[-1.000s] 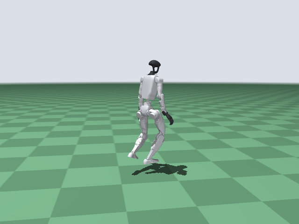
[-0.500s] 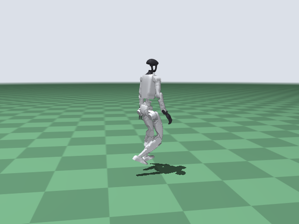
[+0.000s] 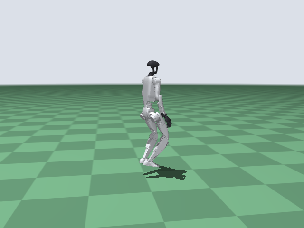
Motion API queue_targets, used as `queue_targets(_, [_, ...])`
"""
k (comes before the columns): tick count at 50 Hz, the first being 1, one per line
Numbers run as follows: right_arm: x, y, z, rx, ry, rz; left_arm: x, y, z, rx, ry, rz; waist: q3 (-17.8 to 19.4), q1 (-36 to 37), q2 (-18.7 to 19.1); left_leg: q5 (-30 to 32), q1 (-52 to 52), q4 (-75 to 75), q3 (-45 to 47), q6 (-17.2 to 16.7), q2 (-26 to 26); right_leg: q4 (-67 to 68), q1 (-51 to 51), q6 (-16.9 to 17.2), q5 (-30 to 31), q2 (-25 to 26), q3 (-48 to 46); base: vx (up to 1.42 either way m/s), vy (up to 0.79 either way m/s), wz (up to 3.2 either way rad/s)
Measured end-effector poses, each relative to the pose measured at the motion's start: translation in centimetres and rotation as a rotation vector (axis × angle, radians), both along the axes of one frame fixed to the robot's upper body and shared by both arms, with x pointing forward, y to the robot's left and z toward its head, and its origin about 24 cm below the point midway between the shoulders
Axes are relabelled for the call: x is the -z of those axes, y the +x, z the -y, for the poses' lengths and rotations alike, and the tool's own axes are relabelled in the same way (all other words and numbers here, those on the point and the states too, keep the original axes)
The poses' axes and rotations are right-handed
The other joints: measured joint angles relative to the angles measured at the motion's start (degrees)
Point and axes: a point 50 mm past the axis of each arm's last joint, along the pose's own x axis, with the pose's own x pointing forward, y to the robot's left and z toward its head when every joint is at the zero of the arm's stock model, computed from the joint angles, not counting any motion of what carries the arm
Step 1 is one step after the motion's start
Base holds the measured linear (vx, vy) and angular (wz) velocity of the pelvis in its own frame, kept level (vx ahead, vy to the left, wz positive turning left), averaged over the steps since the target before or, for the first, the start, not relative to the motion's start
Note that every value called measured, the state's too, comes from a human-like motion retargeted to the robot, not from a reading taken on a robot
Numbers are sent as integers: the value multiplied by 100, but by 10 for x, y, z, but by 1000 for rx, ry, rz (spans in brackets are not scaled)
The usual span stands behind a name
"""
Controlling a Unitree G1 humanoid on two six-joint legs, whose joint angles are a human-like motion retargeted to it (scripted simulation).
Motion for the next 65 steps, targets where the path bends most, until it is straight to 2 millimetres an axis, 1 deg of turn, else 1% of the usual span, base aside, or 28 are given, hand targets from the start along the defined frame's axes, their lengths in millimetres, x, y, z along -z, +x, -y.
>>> queue_targets(3, [-1, 5, 2, -1, 1, 3, 0, 2, 0, -16, -7, -3, 112, 30, -154, -217, 108, -322, 21, 111, -278, 547, 113, -39, -246, -142, 95, 48, -7, -6])
queue_targets(7, [-1, 5, 3, 8, 26, -2, 4, -9, 5, -31, -31, -48, 109, -41, -366, -204, 414, -910, 104, 276, -680, 1398, -5, 51, 196, -557, 200, 43, -3, -10])
queue_targets(8, [-2, 5, 3, 13, 31, -1, 5, -12, 6, -34, -35, -58, 89, -76, -397, -254, 479, -995, 123, 339, -737, 1549, -90, 60, 192, -613, 241, 40, -1, -7])
queue_targets(12, [-2, 4, 5, 35, 37, 4, 8, -22, 8, -45, -33, -92, 13, -190, -459, -539, 659, -1093, 141, 506, -850, 1828, -521, 55, 43, -734, 369, 38, -1, -13])
queue_targets(15, [-2, 5, 6, 54, 32, 13, 8, -23, 7, -54, -21, -100, -22, -226, -433, -826, 780, -1130, 158, 587, -839, 1632, -900, 78, 27, -718, 407, 38, 1, -21])
queue_targets(17, [-2, 4, 7, 68, 28, 16, 8, -23, 5, -63, -13, -95, -46, -236, -408, -955, 862, -1169, 183, 585, -807, 1349, -1090, 120, 101, -684, 375, 38, 1, -17])
queue_targets(20, [-2, 2, 7, 91, 24, 19, 7, -23, 4, -84, -10, -82, -105, -227, -343, -961, 1048, -1288, 259, 536, -732, 834, -1246, 207, 373, -582, 315, 39, 0, -13])
queue_targets(24, [-1, -4, 8, 128, 13, 27, 7, -26, 2, -123, -15, -67, -196, -188, -232, -550, 1210, -1192, 374, 299, -521, 211, -1204, 326, 933, -365, 241, 38, -2, -12])
queue_targets(25, [-1, -6, 9, 136, 9, 31, 7, -27, 2, -132, -16, -63, -213, -164, -198, -386, 1205, -1089, 381, 209, -450, 67, -1171, 356, 1097, -290, 223, 37, -4, -23])
queue_targets(27, [-2, -8, 10, 152, 3, 40, 7, -28, 1, -145, -16, -57, -226, -79, -129, -281, 1085, -662, 357, 132, -290, -211, -1080, 428, 1332, -80, 204, 35, -5, -28])
queue_targets(30, [-4, -7, 13, 171, -8, 68, 6, -28, -2, -154, -5, -43, -210, 89, -56, -300, 800, 308, 330, 168, -29, -484, -968, 505, 1607, 209, 202, 34, -4, -27])
queue_targets(32, [-5, -6, 15, 170, -20, 87, 6, -29, -4, -160, 9, -32, -205, 205, -67, -421, 599, 1043, 306, 255, 84, -387, -934, 440, 1492, 290, 229, 33, -4, -21])
queue_targets(34, [-9, -2, 19, 160, -40, 113, 4, -27, -7, -169, 28, -16, -184, 318, -70, -616, 371, 1794, 222, 372, 206, -193, -891, 305, 1141, 367, 267, 33, -2, -17])
queue_targets(35, [-10, 1, 21, 150, -52, 127, 4, -26, -8, -174, 38, -8, -168, 371, -72, -721, 252, 2170, 165, 435, 265, -51, -871, 207, 878, 396, 280, 33, -1, -14])
queue_targets(37, [-15, 9, 24, 118, -85, 153, 3, -25, -11, -189, 58, 1, -100, 430, -74, -914, -8, 2833, 0, 566, 372, 373, -856, -71, 90, 426, 292, 33, -1, -8])
queue_targets(40, [-21, 22, 27, 69, -124, 189, 3, -26, -11, -195, 79, -12, 46, 458, -84, -954, -413, 3343, -210, 707, 506, 880, -781, -386, -823, 469, 256, 35, -1, 3])
queue_targets(42, [-24, 32, 26, 55, -125, 208, 4, -25, -9, -175, 73, -33, 115, 450, -108, -812, -606, 3127, -268, 732, 521, 834, -597, -473, -1068, 458, 229, 39, -2, 11])
queue_targets(45, [-23, 33, 22, 64, -96, 203, 7, -33, -5, -135, 48, -80, 73, 520, -144, -586, -655, 2323, -196, 663, 505, 453, -202, -471, -1058, 435, 193, 44, -3, -2])
queue_targets(48, [-17, 24, 17, 90, -53, 177, 10, -46, -2, -94, 11, -138, -25, 595, -176, -324, -438, 1211, 0, 495, 409, -68, 286, -369, -764, 370, 129, 48, -4, 0])
queue_targets(51, [-11, 13, 13, 114, -10, 131, 13, -59, 2, -65, -29, -196, -109, 583, -227, 40, -104, 123, 268, 327, 220, -330, 683, -137, -241, 194, 111, 48, -3, 20])
queue_targets(55, [-4, -3, 12, 133, 35, 53, 16, -71, 9, -24, -83, -260, -160, 462, -321, 717, 327, -1100, 627, 85, -168, 39, 922, 68, 178, -277, 76, 43, -4, 36])
queue_targets(57, [-1, -10, 14, 148, 52, 17, 17, -73, 11, -3, -96, -281, -149, 382, -387, 1056, 523, -1628, 753, -3, -415, 472, 961, 102, 211, -598, 51, 39, -6, 42])
queue_targets(60, [1, -18, 18, 184, 77, -19, 17, -75, 12, 18, -105, -296, -121, 264, -471, 1544, 763, -2198, 839, -113, -705, 1139, 1026, 5, -31, -1014, 17, 36, -9, 34])
queue_targets(62, [2, -21, 20, 212, 94, -34, 17, -75, 12, 20, -110, -303, -117, 181, -492, 1949, 855, -2460, 860, -249, -802, 1515, 1088, -136, -346, -1185, -19, 33, -12, 25])
queue_targets(65, [2, -23, 23, 255, 124, -47, 17, -75, 11, 15, -118, -313, -140, 59, -500, 2739, 888, -2729, 866, -525, -865, 2017, 1175, -375, -894, -1323, -71, 30, -14, 18])
